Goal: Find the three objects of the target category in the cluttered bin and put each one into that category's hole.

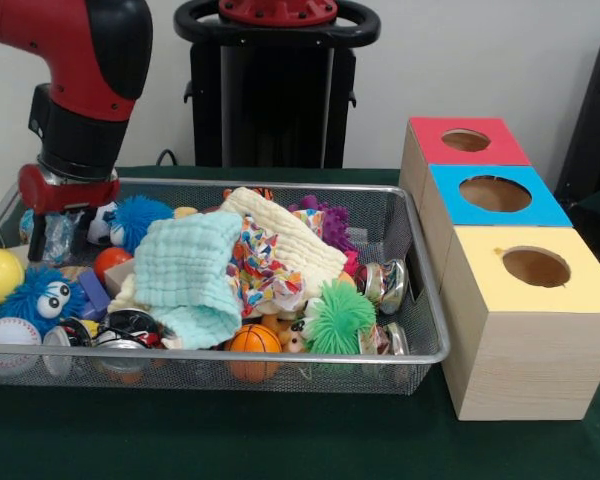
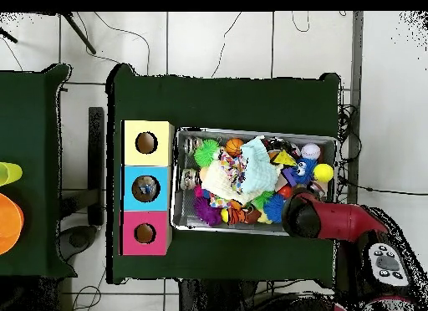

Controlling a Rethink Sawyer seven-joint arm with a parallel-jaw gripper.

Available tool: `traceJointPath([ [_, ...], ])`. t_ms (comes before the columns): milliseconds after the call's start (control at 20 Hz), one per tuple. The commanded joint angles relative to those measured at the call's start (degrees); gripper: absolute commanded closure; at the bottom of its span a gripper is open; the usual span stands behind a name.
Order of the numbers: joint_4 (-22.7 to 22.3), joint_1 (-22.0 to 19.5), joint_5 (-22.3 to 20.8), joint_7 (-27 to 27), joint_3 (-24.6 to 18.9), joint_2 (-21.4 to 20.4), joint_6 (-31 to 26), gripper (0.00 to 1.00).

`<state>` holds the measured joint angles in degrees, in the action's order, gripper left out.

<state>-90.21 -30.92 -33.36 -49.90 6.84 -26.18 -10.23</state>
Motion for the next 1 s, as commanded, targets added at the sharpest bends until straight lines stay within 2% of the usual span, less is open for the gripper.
traceJointPath([
  [50, 0.2, -0.3, 0.8, -8.5, 5.3, 1.3, -11.8, 0.0],
  [450, -0.1, -0.8, 0.7, -9.0, 5.0, 1.7, -8.4, 0.0],
  [550, 0.9, 0.2, 0.5, -11.4, 6.3, 2.4, -5.2, 0.0],
  [700, 0.3, -0.9, 0.8, -12.3, 4.7, 2.1, -1.4, 0.0],
  [750, 0.7, -0.3, 0.7, -13.1, 5.5, 2.5, -0.5, 0.0],
  [800, 1.2, 0.5, 0.8, -14.4, 6.6, 3.2, 1.5, 1.0],
  [1000, 1.5, 0.8, 0.4, -14.7, 7.4, 3.7, 3.8, 1.0],
])
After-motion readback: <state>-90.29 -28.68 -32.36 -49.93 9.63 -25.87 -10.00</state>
